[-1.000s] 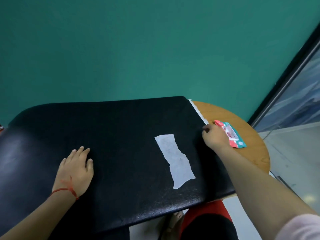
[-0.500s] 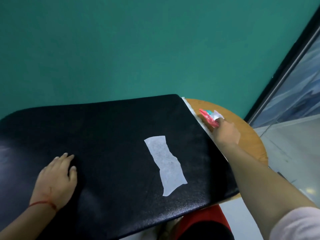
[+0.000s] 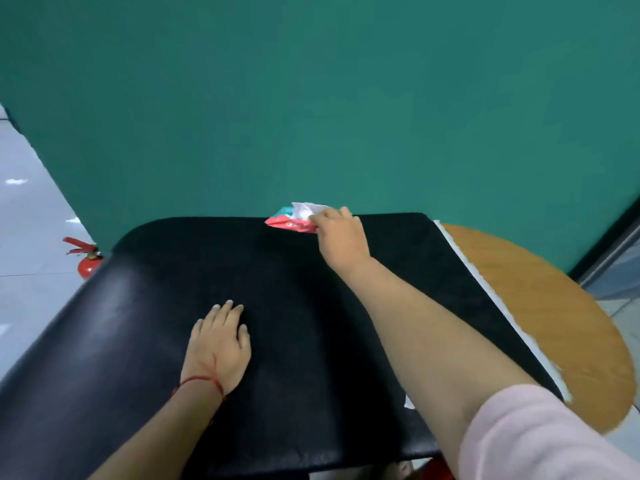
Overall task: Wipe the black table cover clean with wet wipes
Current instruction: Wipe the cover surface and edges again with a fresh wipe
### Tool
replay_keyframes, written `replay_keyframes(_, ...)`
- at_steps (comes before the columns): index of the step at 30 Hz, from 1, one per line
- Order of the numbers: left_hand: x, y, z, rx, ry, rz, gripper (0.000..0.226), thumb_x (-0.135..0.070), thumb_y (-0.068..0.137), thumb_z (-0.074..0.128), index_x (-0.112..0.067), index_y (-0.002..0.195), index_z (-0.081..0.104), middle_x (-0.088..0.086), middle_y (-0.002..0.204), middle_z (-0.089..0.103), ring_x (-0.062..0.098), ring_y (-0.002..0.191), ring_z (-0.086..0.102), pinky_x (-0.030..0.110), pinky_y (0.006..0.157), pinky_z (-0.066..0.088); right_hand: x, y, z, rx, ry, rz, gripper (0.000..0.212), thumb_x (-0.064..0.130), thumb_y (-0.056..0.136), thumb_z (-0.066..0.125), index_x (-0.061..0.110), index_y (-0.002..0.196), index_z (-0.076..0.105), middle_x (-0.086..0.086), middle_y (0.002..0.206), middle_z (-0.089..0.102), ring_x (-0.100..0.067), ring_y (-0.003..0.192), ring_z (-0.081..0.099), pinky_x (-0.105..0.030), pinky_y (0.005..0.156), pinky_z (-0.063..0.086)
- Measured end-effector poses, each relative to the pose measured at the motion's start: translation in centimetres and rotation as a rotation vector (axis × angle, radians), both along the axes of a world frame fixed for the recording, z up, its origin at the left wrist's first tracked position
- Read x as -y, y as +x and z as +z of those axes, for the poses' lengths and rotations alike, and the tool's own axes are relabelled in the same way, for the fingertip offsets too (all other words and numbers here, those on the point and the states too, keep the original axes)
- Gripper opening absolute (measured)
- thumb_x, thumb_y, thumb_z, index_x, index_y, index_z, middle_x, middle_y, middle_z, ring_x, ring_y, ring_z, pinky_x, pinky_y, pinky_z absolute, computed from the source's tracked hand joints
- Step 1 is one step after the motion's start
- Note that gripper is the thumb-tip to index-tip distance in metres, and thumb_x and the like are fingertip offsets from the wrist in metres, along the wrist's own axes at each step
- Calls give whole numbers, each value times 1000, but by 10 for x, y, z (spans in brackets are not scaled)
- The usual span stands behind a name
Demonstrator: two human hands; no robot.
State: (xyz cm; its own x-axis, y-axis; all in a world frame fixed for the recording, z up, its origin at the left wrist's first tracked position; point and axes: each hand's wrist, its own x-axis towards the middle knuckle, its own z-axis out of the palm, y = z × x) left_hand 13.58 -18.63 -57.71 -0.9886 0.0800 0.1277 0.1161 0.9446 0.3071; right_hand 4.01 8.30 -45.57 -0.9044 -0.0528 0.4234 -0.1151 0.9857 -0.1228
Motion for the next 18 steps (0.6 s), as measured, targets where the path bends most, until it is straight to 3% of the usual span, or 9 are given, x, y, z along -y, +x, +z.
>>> replay_keyframes(2, 2, 0, 1, 3, 7, 0, 51, -34, 107, 39, -23, 156, 47, -3, 166, 38, 19, 156, 29, 45, 127, 25, 25, -8, -3, 183, 91, 62, 50, 10, 99, 54, 32, 144, 61, 1, 143, 61, -29, 122, 55, -42, 98, 41)
replay_keyframes(5, 5, -1, 1, 15, 12, -8, 52, -36, 108, 33, -25, 158, 42, -5, 169, 32, 17, 158, 23, 43, 129, 21, 38, 20, -12, 328, 25, 99, 41, 23, 101, 51, 42, 134, 67, 5, 133, 71, -27, 114, 66, -39, 92, 49)
replay_keyframes(8, 6, -2, 0, 8, 29, -18, 52, -37, 108, 31, -26, 158, 41, -6, 169, 31, 17, 158, 22, 42, 129, 19, 15, 78, -26, 323, -122, 11, 29, 37, 98, 55, 43, 121, 71, 16, 118, 74, -18, 112, 67, -35, 86, 55)
replay_keyframes(11, 6, -2, -3, -8, 26, -23, 51, -37, 108, 32, -26, 157, 44, -4, 168, 34, 18, 157, 25, 43, 128, 21, -36, 138, -49, 287, -245, -205, 23, 35, 95, 61, 41, 112, 74, 19, 107, 71, -13, 105, 66, -32, 76, 51)
replay_keyframes(15, 9, 3, -6, -69, 57, -60, 41, -32, 106, 43, -25, 144, 58, -3, 154, 51, 20, 148, 40, 46, 124, 30, -90, 203, -71, 229, -282, -405, 24, 37, 97, 60, 36, 117, 74, 15, 116, 66, -19, 111, 63, -38, 77, 51)
replay_keyframes(18, 15, 7, -9, -148, 81, -121, 30, -20, 101, 54, -23, 127, 69, -6, 129, 63, 22, 124, 58, 44, 108, 46, -94, 228, -82, 244, -251, -440, 28, 49, 98, 59, 37, 121, 71, 12, 128, 64, -23, 116, 59, -42, 84, 51)
